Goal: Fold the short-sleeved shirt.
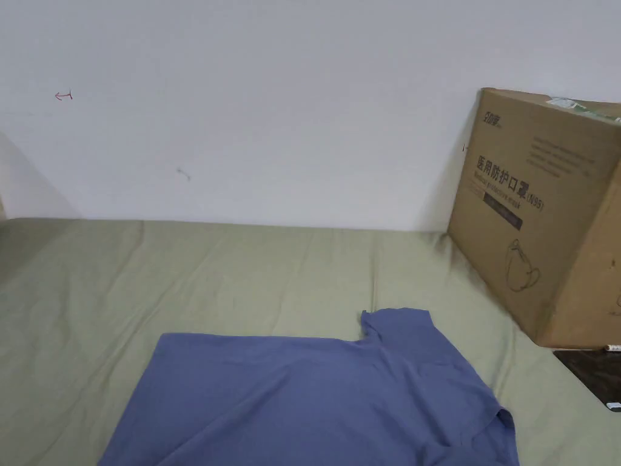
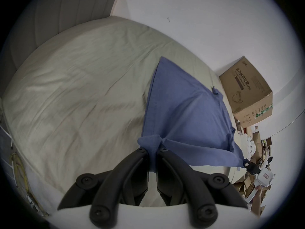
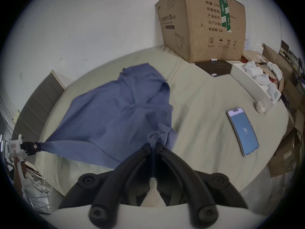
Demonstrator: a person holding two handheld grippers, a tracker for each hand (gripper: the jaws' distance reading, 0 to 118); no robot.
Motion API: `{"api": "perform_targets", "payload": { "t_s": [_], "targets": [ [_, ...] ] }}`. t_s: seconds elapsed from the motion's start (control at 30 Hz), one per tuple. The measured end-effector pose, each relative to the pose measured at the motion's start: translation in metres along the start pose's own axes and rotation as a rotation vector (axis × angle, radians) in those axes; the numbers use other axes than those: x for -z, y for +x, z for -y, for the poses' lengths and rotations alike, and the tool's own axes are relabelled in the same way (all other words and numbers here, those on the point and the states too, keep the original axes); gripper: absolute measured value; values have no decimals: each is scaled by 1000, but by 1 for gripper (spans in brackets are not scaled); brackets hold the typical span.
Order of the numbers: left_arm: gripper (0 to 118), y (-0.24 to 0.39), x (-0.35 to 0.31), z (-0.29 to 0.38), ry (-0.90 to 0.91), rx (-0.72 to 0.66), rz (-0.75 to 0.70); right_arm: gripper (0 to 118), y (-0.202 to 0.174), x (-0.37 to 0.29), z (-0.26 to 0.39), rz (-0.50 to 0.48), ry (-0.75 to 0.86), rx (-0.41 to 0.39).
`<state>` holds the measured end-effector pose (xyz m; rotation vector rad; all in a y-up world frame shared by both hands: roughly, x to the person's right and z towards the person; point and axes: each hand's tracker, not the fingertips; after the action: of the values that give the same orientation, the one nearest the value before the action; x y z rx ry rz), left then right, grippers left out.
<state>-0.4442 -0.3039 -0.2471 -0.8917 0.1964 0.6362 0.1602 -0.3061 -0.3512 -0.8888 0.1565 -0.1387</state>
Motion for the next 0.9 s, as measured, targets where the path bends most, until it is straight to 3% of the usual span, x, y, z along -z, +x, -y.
{"api": "perform_targets", "payload": {
  "t_s": [0.27,0.67,0.7,0.73,0.77,0.8,0.83,0.9],
  "targets": [
    [9,-21,10,55,-106,2,-66,4,5,-3,49,54,-114,-61],
    [9,-44,9,76,-137,-10,-87,7,10,20,68,115,-221,-149],
    [11,-45,10,77,-129,-20,-75,18,10,22,68,116,-222,-154],
    [23,-46,9,77,-111,-42,-63,45,11,26,69,112,-228,-155],
    [45,-47,5,77,-77,-77,-59,89,13,27,70,104,-245,-143],
    [62,-46,-5,77,-31,-100,-53,103,19,27,73,97,-268,-103],
    [73,-44,-17,78,18,-122,-30,105,25,18,75,44,-241,-38],
    [74,-40,-46,80,97,-146,33,105,30,-17,71,-55,-106,66]
  ]
}}
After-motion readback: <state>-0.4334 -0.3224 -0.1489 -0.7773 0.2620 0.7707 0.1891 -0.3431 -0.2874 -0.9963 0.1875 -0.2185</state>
